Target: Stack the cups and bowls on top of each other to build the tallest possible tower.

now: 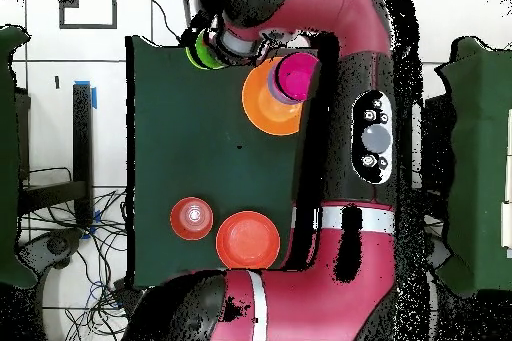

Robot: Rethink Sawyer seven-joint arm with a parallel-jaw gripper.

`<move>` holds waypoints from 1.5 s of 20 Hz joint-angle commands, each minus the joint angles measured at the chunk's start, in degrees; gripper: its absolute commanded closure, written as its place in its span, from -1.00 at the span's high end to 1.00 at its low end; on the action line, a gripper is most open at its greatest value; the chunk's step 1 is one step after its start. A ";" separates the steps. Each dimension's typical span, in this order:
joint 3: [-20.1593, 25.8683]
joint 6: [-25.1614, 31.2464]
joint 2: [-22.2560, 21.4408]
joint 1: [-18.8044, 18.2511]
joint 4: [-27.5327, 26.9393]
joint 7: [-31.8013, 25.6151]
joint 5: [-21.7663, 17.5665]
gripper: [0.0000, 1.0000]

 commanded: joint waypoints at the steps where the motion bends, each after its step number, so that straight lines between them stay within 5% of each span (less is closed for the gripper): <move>1: 5.00 15.29 10.77 -1.66 -17.42 -5.94 -6.17 -1.00; 11: 6.34 19.59 15.99 -1.69 -23.73 -5.61 -7.04 -1.00; 30: 11.26 31.94 13.25 -1.42 -27.72 -5.30 -13.51 -1.00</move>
